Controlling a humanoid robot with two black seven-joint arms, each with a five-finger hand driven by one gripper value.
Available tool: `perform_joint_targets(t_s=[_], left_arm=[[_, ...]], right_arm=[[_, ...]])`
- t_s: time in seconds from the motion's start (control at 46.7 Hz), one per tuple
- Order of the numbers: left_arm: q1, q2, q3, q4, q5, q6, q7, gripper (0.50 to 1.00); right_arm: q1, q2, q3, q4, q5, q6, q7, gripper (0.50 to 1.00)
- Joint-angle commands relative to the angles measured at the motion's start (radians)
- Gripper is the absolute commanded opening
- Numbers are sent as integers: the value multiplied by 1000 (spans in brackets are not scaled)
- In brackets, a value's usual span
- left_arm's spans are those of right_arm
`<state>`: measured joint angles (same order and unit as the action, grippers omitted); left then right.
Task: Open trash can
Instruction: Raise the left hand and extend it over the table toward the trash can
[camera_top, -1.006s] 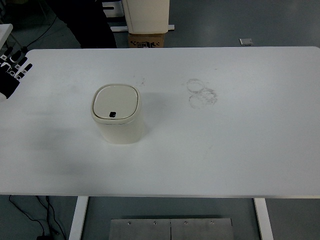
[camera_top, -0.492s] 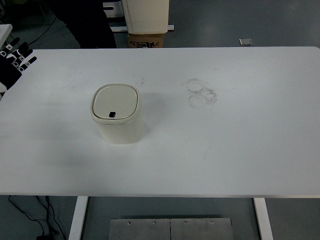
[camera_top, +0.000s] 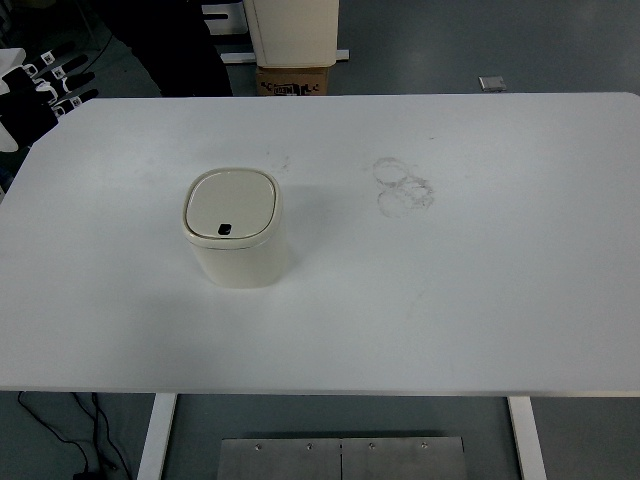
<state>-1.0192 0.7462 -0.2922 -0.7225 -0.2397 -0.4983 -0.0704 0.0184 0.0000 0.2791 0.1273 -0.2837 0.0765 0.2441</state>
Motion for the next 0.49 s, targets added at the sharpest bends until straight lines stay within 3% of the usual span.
perform_joint_targets(t_s=[0.0, 0.257, 0.471], left_arm=[[-45, 27, 74, -49, 0, 0, 0, 1000], [-223, 67, 376, -158, 19, -8, 0, 1000], [-329, 70, 505, -221, 94, -13, 0, 1000]], right_arm=[[0, 0, 0, 0, 0, 0, 0, 991], [2, 0, 0, 0, 0, 0, 0, 991], [0, 0, 0, 0, 0, 0, 0, 991]])
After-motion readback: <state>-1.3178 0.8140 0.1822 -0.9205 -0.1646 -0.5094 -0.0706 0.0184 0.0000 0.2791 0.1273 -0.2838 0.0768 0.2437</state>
